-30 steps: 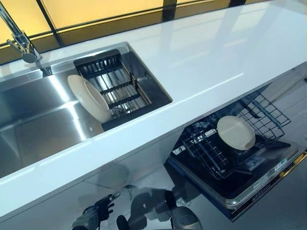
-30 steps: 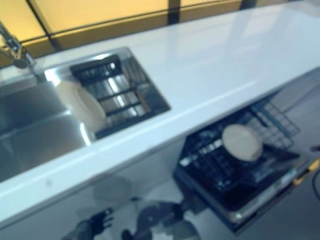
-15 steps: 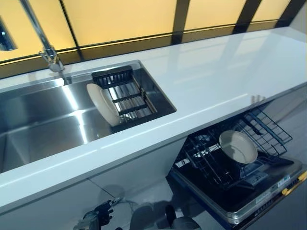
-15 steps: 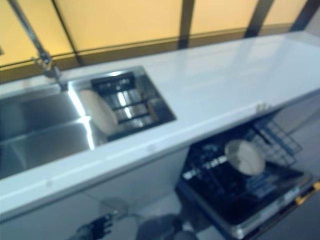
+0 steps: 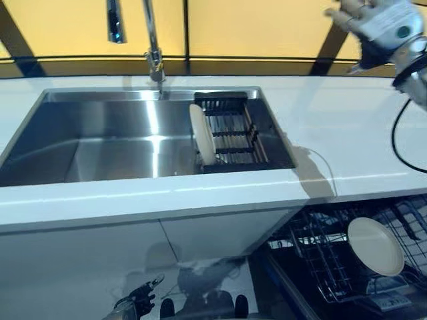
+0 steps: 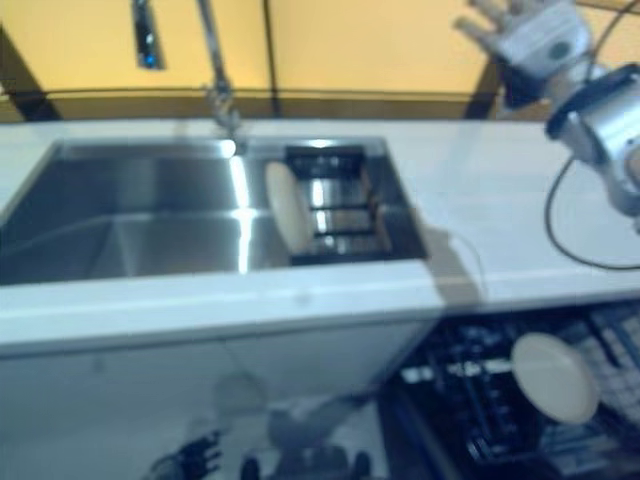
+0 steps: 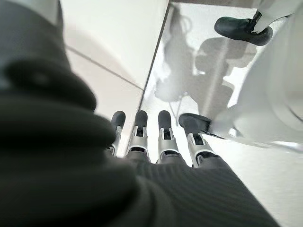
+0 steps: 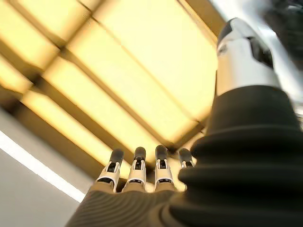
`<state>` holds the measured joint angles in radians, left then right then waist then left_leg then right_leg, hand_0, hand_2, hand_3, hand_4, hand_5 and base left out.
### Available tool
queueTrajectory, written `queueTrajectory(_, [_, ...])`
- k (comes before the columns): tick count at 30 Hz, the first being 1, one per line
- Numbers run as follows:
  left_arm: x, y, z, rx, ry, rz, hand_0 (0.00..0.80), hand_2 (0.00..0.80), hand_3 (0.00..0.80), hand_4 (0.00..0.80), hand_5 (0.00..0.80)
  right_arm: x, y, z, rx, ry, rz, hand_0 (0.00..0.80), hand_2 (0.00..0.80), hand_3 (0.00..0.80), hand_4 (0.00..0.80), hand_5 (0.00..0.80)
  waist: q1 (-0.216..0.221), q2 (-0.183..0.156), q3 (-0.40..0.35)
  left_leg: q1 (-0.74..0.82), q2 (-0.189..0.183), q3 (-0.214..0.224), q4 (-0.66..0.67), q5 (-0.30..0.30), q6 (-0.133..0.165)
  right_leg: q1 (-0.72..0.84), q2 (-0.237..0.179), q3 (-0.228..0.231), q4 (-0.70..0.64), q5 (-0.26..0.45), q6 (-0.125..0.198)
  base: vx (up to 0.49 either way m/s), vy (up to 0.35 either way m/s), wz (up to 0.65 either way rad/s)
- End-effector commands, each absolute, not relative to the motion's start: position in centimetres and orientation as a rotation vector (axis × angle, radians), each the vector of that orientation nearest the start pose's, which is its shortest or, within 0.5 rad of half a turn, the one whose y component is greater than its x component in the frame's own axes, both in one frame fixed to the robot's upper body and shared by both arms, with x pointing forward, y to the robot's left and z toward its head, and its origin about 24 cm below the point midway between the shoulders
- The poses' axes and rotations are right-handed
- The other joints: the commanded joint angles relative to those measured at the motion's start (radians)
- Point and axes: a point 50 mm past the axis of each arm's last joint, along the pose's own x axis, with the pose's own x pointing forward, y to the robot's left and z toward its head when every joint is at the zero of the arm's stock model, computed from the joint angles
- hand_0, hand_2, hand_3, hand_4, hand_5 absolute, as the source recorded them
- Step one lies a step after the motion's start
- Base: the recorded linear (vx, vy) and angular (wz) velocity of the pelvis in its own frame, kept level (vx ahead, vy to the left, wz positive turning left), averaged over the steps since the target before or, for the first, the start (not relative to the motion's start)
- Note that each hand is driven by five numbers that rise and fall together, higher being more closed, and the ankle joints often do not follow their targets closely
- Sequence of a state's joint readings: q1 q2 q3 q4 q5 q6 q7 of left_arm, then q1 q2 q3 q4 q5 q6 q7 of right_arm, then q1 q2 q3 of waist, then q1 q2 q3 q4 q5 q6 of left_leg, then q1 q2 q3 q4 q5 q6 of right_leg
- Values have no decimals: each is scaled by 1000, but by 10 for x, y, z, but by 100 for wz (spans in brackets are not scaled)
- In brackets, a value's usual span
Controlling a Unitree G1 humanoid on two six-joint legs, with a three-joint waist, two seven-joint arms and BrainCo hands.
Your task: Take plates into dishwasher
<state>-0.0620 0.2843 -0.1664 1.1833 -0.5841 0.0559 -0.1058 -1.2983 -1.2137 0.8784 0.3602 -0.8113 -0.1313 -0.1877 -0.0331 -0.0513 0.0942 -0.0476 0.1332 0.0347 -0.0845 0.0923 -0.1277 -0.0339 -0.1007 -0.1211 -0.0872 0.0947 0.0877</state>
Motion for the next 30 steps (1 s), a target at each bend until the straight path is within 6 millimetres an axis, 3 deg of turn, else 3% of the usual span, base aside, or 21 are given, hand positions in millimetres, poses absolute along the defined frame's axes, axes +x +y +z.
queueTrajectory(1, [152, 252, -137, -256, 1012, 293, 0, 0, 0, 0, 0, 330, -210, 385, -2331, -827, -326, 0, 0, 0, 0, 0, 32, -59, 91, 13, -2, -7, -3, -27, 24, -9, -62, 22, 0, 14, 76, -64, 38, 26])
queueTrajectory(7, [160, 252, -133, -280, 968, 295, 0, 0, 0, 0, 0, 335, -185, 379, -2383, -891, -246, 0, 0, 0, 0, 0, 60, -59, 146, -47, -6, -19, -3, 2, 20, -45, -63, -13, 0, 23, 73, -50, 28, 16])
queueTrajectory(15, [163, 254, -130, -284, 948, 276, 0, 0, 0, 0, 0, 340, -171, 370, -2403, -928, -192, 0, 0, 0, 0, 0, 89, -58, 198, -81, -14, -34, -3, 17, 22, -60, -70, -50, 0, 30, 69, -18, 7, 11])
queueTrajectory(30, [160, 252, -132, -287, 948, 284, 0, 0, 0, 0, 0, 339, -155, 376, -2367, -972, -241, 0, 0, 0, 0, 0, 102, -64, 202, -70, -22, -33, -3, 9, 26, -40, -78, -62, 0, 22, 71, 4, 1, 2])
